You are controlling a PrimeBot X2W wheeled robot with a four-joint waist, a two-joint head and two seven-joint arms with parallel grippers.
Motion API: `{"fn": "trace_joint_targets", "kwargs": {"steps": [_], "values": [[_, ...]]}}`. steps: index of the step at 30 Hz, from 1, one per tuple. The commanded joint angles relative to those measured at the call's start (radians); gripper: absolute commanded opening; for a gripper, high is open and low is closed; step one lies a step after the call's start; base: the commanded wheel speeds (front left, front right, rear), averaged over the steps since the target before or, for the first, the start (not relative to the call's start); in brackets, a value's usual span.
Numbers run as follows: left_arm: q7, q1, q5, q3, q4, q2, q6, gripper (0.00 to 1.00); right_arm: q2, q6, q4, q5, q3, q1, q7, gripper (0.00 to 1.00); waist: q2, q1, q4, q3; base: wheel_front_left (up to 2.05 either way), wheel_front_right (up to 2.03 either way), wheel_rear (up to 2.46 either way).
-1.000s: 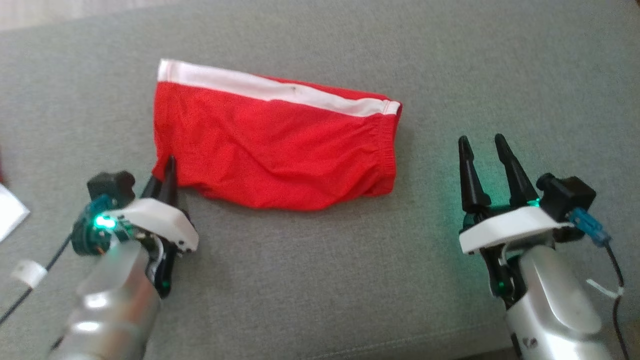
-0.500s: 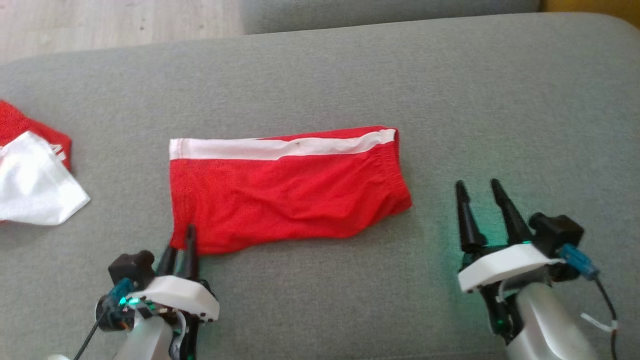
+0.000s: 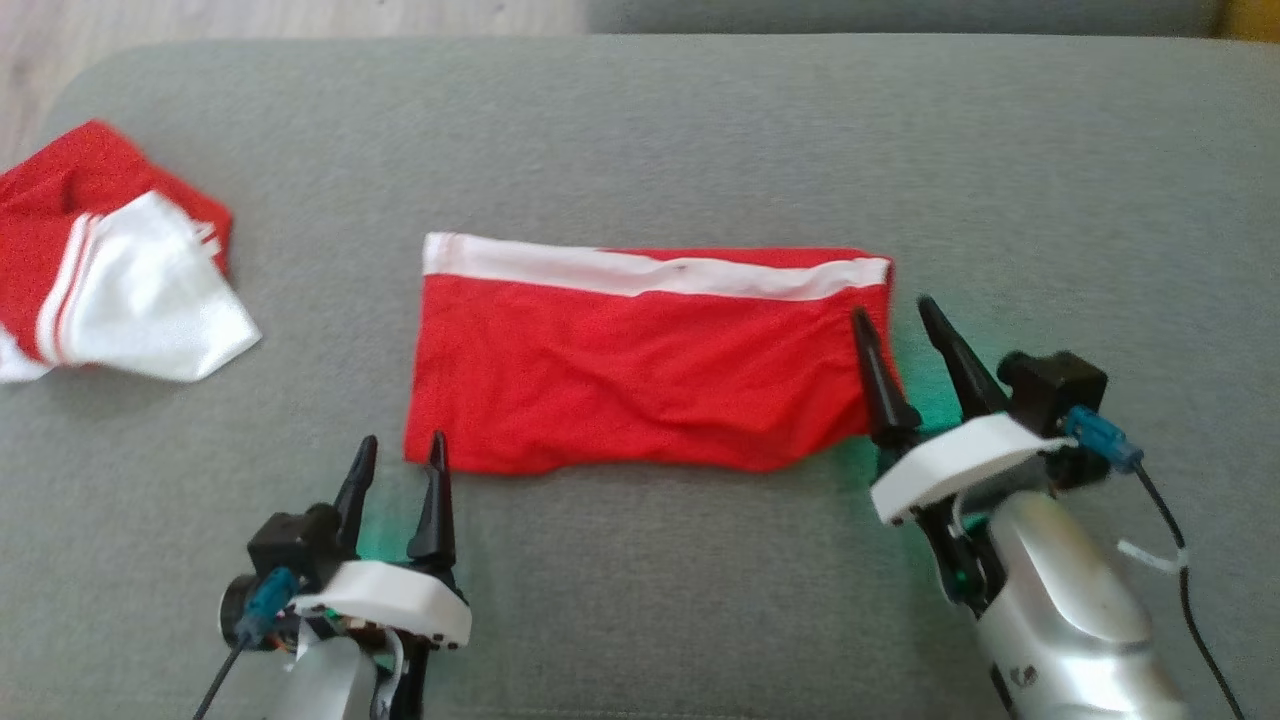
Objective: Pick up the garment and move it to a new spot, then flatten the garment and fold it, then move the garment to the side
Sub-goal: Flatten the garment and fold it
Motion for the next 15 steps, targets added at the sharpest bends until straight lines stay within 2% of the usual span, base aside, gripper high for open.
{"fn": "trace_joint_targets", "kwargs": {"steps": [1, 5, 10, 11, 12, 14, 15], "values": [[-0.005, -0.018, 0.011, 0.029, -0.025, 0.006, -0.004, 1.0, 0.007, -0.001, 0.002, -0.006, 0.009, -0.023, -0.011, 1.0, -0.0001, 0.0, 0.028, 0.014, 0.0, 0.0, 0.0], [-0.005, -0.011, 0.023, 0.01, -0.012, 0.0, -0.017, 1.0, 0.007, -0.001, 0.17, -0.023, -0.034, -0.048, -0.011, 1.0, -0.0001, 0.0, 0.068, 0.037, 0.0, 0.0, 0.0], [-0.005, -0.014, 0.015, 0.006, -0.017, -0.001, -0.021, 1.0, 0.007, -0.001, 0.254, 0.018, -0.014, -0.048, -0.011, 1.0, -0.0001, 0.0, 0.078, 0.056, 0.0, 0.0, 0.0], [-0.005, -0.015, 0.015, 0.005, -0.018, -0.001, -0.022, 1.0, 0.007, -0.001, 0.259, 0.033, 0.0, -0.046, -0.011, 0.91, -0.0001, 0.0, 0.078, 0.058, 0.0, 0.0, 0.0], [-0.005, -0.016, 0.016, 0.005, -0.02, -0.001, -0.022, 1.0, 0.007, -0.001, 0.259, 0.048, 0.015, -0.045, -0.011, 0.68, -0.0001, 0.0, 0.077, 0.059, 0.0, 0.0, 0.0], [-0.005, -0.017, 0.021, 0.005, -0.023, -0.001, -0.023, 1.0, 0.007, -0.001, 0.257, 0.075, 0.036, -0.044, -0.011, 0.02, -0.0001, 0.0, 0.073, 0.061, 0.0, 0.0, 0.0], [-0.005, -0.018, 0.022, 0.006, -0.024, -0.001, -0.023, 1.0, 0.007, -0.001, 0.259, 0.089, 0.041, -0.044, -0.011, 0.0, -0.0001, 0.0, 0.071, 0.061, 0.0, 0.0, 0.0]]}}
